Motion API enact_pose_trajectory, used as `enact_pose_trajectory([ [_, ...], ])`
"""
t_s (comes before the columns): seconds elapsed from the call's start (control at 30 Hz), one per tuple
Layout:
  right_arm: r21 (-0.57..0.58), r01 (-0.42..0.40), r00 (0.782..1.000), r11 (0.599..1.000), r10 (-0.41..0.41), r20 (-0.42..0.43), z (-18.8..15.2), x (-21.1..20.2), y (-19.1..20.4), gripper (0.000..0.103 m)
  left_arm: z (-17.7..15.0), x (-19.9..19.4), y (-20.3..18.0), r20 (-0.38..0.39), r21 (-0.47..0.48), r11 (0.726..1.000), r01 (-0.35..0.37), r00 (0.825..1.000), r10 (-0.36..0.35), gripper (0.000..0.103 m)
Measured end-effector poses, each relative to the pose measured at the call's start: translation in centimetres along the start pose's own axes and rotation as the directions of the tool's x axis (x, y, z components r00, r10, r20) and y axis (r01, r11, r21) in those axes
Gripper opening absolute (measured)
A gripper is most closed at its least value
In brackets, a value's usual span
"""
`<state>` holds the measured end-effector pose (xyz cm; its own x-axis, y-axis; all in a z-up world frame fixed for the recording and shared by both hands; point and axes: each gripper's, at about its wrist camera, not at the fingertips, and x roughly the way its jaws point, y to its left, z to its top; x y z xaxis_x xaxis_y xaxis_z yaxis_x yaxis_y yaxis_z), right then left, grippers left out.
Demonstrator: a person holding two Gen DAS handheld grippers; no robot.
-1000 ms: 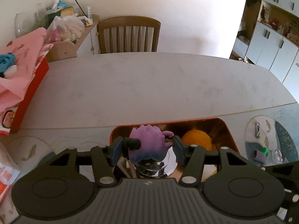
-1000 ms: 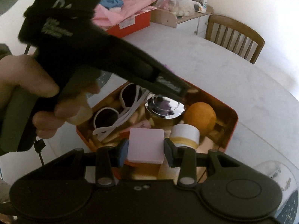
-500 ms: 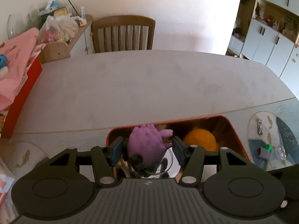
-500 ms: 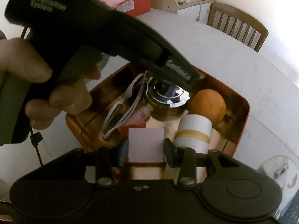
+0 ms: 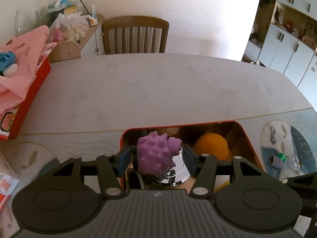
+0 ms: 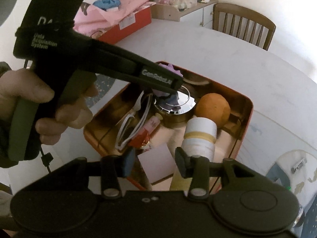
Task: Organize rigid objects
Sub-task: 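Lower the pink pad into the tin and open the right tool while the left tool releases the ball, then move both open tools back over the glass tray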
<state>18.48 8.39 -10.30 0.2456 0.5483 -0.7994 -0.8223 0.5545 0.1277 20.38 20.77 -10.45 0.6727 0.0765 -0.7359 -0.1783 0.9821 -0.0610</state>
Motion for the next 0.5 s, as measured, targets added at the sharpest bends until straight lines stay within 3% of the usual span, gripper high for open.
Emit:
enact_pose_trajectory([
  [0.5,0.079,0.023,0.993,0.997,-0.032,0.11,-2.5,-6.7,-1.3,0.061,-0.7,-4.9,-2.2,0.047,-0.02,1.0,-0.005,0.999,0.006,0.059],
])
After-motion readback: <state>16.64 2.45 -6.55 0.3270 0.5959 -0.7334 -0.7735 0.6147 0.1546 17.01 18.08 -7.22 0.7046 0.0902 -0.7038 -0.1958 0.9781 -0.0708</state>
